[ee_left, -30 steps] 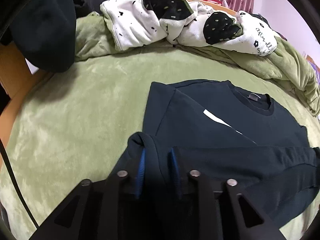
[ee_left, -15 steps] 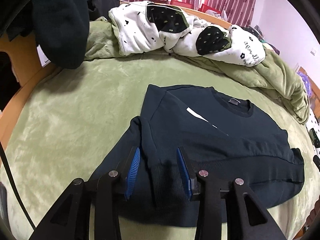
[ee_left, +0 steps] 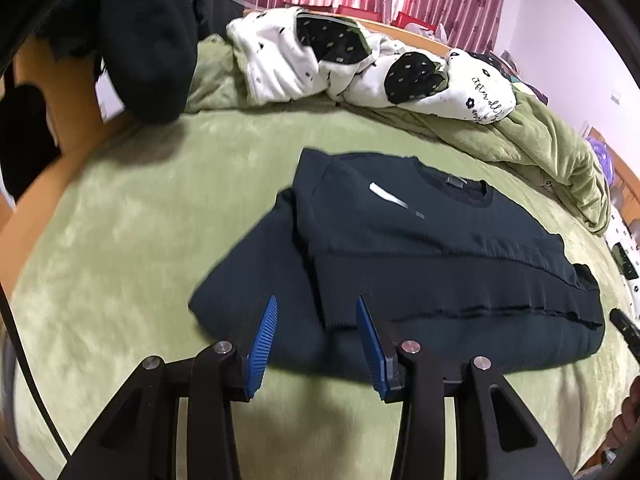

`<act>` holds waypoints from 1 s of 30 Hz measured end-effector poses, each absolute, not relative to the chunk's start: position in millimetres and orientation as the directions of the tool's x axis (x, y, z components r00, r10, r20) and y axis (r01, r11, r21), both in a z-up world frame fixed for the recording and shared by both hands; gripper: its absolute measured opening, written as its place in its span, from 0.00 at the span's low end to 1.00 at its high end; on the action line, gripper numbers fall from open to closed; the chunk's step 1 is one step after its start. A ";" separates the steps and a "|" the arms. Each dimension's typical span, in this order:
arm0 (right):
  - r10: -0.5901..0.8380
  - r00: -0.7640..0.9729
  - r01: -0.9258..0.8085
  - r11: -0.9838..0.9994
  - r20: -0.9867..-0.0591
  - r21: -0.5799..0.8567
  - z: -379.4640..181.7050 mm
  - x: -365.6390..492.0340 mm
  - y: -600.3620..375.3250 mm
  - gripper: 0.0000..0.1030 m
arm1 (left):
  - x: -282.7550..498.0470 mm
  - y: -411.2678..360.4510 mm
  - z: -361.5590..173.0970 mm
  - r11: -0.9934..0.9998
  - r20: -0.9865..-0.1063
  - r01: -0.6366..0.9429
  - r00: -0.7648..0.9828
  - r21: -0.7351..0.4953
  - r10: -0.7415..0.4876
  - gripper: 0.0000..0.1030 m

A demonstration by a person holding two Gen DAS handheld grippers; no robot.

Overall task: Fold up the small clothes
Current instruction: 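Open both tools and release the folded side, then grasp the sweatshirt's ribbed hem with both tools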

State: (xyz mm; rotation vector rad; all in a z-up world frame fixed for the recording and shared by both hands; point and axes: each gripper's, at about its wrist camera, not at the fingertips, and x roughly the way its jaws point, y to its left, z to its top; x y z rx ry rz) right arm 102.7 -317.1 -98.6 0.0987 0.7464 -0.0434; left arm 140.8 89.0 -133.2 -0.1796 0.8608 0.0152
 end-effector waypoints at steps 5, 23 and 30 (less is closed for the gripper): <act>0.013 0.712 0.069 0.994 -0.702 0.088 -114.2 97.5 -314.7 0.30 | 141.6 85.2 -146.1 0.989 -0.775 -0.082 0.631 -0.126 -0.046 0.38; 0.015 0.648 0.069 0.995 -0.762 0.078 -152.8 122.4 -318.7 0.30 | 160.2 54.2 -170.3 0.987 -0.794 0.024 0.591 -0.160 -0.143 0.51; -0.004 0.627 0.074 0.996 -0.779 0.054 -160.8 131.6 -317.1 0.31 | 160.1 39.3 -177.6 0.996 -0.798 0.057 0.596 -0.069 -0.090 0.56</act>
